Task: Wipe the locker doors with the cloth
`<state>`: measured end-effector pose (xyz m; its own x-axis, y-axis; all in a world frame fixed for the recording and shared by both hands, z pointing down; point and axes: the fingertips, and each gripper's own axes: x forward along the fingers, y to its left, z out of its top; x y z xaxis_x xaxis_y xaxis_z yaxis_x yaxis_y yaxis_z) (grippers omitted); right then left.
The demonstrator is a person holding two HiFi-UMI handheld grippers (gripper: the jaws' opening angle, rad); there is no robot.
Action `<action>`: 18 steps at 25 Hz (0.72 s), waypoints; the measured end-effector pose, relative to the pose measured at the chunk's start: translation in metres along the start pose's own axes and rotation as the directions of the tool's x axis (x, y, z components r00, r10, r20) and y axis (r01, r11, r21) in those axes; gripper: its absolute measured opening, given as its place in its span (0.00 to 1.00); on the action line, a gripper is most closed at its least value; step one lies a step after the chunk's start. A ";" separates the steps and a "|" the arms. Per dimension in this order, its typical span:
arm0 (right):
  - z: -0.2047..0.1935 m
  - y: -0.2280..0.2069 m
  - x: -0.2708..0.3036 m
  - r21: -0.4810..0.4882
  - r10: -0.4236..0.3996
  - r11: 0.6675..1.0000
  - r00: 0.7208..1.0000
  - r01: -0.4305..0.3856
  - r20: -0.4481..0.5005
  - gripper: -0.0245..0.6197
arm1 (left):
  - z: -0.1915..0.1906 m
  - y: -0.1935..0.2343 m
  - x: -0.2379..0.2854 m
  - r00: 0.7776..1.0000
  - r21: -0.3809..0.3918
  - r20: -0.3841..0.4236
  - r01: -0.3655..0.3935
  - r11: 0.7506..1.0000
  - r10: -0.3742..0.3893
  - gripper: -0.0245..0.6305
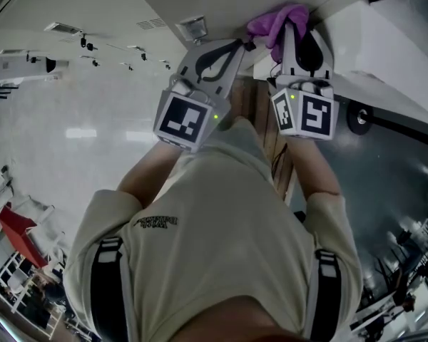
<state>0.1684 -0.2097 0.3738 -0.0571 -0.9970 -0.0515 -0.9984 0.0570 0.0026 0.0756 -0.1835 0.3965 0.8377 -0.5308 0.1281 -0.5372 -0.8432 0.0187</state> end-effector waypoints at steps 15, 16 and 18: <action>-0.017 0.114 -0.032 0.016 0.354 0.935 0.934 -0.353 -0.050 0.12 | -0.026 0.029 -0.070 0.977 -0.022 -0.030 -0.214 0.977 0.213 0.04; -0.022 0.120 -0.032 0.015 0.368 0.930 0.928 -0.368 -0.054 0.12 | -0.030 0.031 -0.074 0.973 -0.026 -0.035 -0.229 0.973 0.228 0.04; -0.032 0.132 -0.030 0.008 0.393 0.919 0.918 -0.393 -0.052 0.12 | -0.039 0.037 -0.081 0.966 -0.031 -0.045 -0.255 0.967 0.253 0.04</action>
<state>0.0387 -0.1740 0.4073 -0.4450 -0.8955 0.0057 -0.8954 0.4450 0.0150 -0.0157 -0.1686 0.4251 0.6691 -0.7227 0.1733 -0.7356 -0.6772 0.0161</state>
